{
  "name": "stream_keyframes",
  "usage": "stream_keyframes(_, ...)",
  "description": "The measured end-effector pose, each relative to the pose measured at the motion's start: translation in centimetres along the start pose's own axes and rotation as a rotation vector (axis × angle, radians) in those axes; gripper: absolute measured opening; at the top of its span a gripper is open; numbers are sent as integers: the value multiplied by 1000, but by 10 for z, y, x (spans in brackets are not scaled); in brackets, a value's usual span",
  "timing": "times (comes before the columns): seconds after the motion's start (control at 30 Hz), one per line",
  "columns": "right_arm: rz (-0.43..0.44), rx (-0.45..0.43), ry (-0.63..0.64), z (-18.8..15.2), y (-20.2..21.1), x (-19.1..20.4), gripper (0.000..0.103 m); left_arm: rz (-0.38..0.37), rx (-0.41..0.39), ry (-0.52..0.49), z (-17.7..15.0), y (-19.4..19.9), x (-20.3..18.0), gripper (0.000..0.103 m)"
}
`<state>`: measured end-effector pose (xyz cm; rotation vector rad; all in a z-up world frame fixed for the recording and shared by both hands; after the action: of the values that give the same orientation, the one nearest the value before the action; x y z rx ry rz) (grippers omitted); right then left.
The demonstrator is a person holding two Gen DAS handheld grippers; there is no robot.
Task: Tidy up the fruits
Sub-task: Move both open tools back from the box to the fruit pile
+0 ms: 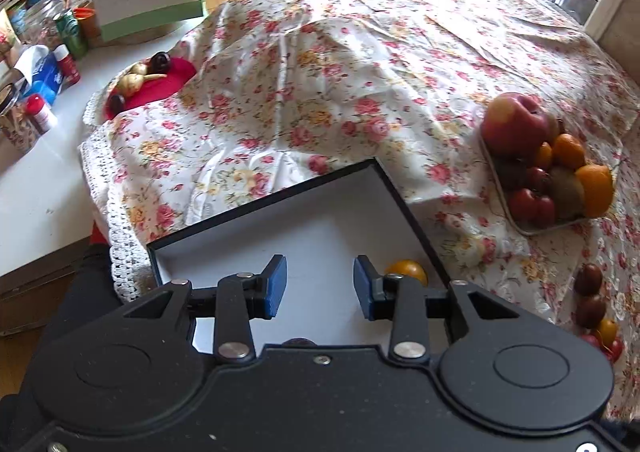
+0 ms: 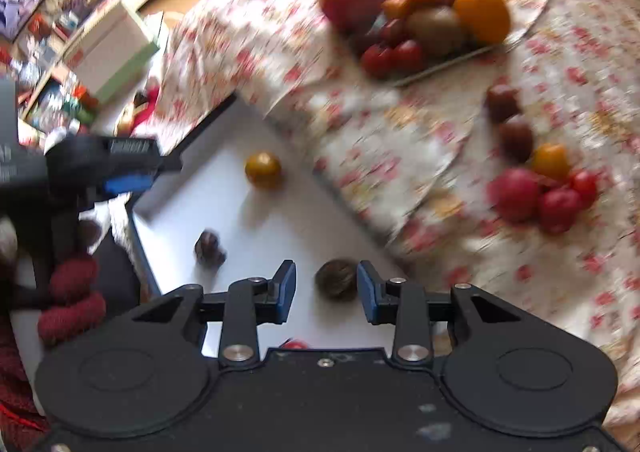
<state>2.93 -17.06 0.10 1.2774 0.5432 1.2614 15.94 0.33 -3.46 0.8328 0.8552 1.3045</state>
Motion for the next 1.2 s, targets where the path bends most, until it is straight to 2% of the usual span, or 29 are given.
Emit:
stream_keyframes(0.1,-33,-42,-51,10,14,-35,36,-26,3,1,-2,2,-1,45)
stream_keyframes(0.3,-120,-107,-211,32,35,-113,36,-22,3,4,-2,3,-2,45)
stream_keyframes(0.4,-179,-138,-245,35,43,-142,36,-32,2,0,-3,4,-4,45)
stream_keyframes(0.53,-221,-128,-299,32,42,-169,36,-42,-7,-9,-3,7,-6,45)
stream_keyframes(0.63,-204,-87,-309,27,35,-172,36,-46,-2,-9,-4,7,-6,45)
stream_keyframes(0.73,-170,-38,-289,23,20,-160,36,-44,3,-13,-4,7,-6,45)
stream_keyframes(0.8,-177,-24,-272,21,10,-153,36,-46,5,-21,-5,6,-7,45)
stream_keyframes(1.2,-227,-51,-249,24,-18,-144,38,-73,-5,-79,-11,11,-21,45)
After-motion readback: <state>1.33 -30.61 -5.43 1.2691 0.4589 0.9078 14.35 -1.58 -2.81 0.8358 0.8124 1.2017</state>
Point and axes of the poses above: each gripper's, at about its wrist camera, not at the fingertips, and y roughly against the way its jaws point, x to its left, z to its top, the point moved 5 cm from there along -y, roughly the way its jaws point, and after that the axes turned 4 degrees about z, right-handed, at the moved point
